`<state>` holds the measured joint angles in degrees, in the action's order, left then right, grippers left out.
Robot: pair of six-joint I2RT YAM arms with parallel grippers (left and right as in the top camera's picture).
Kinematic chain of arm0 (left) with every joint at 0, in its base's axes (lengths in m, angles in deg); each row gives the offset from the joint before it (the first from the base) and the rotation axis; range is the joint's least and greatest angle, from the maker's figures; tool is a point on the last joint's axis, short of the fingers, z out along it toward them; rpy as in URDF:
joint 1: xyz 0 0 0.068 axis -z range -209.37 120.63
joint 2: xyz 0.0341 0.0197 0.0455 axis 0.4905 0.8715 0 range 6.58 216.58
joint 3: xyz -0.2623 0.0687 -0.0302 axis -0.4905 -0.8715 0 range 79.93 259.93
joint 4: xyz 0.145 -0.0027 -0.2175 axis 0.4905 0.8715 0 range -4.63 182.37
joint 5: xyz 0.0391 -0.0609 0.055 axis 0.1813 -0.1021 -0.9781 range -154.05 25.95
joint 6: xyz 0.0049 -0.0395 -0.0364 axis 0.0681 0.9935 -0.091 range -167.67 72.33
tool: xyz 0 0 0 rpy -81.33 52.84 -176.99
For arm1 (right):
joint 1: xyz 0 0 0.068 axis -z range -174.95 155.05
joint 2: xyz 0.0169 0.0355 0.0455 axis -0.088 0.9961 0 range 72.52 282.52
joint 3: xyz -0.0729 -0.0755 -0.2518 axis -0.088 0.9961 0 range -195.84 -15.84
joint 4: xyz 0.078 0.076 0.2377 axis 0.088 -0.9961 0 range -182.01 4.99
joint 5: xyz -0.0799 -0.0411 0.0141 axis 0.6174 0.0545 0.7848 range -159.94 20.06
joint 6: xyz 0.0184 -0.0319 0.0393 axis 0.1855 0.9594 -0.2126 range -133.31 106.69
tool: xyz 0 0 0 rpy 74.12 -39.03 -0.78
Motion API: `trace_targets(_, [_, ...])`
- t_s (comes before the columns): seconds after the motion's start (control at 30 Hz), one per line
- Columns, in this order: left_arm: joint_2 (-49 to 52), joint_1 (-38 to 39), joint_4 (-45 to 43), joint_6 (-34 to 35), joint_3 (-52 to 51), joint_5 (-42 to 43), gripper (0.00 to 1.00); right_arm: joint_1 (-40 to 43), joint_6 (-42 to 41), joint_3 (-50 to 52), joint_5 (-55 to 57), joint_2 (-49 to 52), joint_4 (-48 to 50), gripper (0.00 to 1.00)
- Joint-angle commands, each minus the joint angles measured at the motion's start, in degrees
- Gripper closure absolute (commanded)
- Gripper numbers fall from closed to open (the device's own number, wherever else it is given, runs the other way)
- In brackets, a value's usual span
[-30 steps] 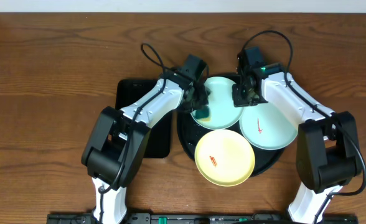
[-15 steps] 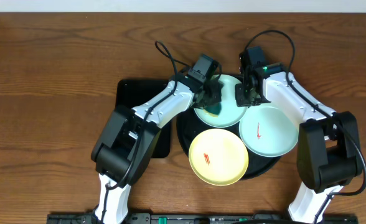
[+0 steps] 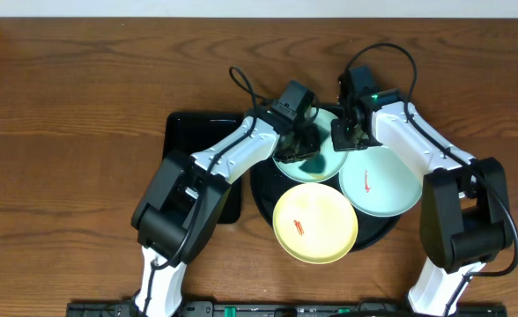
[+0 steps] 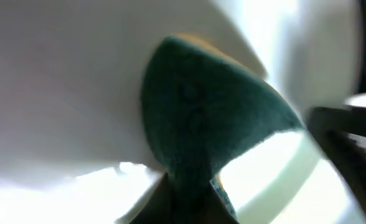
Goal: Clean dirty plates on tray and stack at the side
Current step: 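Grasp the green sponge with left gripper and scrub the top-left plate, then return the sponge with left gripper to the black rectangular tray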
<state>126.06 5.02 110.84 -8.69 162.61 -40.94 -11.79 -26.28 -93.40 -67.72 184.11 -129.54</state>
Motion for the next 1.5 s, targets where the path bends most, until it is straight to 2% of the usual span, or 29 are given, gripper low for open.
trace_targets(0.0, [1.09,-2.84,4.28,-3.5,0.07,-17.94,0.93,-0.42,0.85,-0.44,0.26,-0.57,-0.11,0.99])
trace_targets(0.23, [1.09,-4.09,4.48,-12.68,0.07,-33.55,0.92,-0.42,1.09,-0.44,0.28,-0.57,-0.68,0.99])
trace_targets(0.4, [1.07,-3.72,5.79,-16.46,0.22,-36.24,0.92,-0.42,1.07,-0.44,0.31,-0.57,-1.2,0.99])
trace_targets(0.6, [0.5,-3.04,9.18,-16.46,2.54,-33.83,0.92,-0.42,1.05,-0.44,0.31,-0.57,-1.42,0.99])
trace_targets(0.77, [-2.03,-2.82,11.93,-16.46,6.12,-28.89,0.92,-0.42,1.03,-0.44,0.31,-0.57,-1.53,0.99])
trace_targets(0.97, [-7.39,-2.89,13.73,-16.44,6.6,-18.6,0.92,-0.42,1.05,-0.44,0.28,-0.57,-1.53,0.99])
trace_targets(1.1, [-12.04,-3.98,19.23,-15.74,6.6,-16.33,0.93,-0.42,1.05,-0.44,0.31,-0.57,-1.51,0.99])
trace_targets(1.23, [-17.35,-7.98,27.02,-15.85,6.6,-16.76,0.92,-0.42,1.05,-0.44,0.31,-0.57,-1.53,0.99])
trace_targets(1.37, [-19.65,-15.37,34.18,-15.85,6.36,-20.87,0.92,-0.42,1.05,-0.44,0.28,-0.59,-1.36,0.99])
trace_targets(1.47, [-19.39,-21.03,35.69,-16.5,3.8,-20.74,0.93,-0.42,1.05,-0.44,0.28,-0.57,-1.03,0.99])
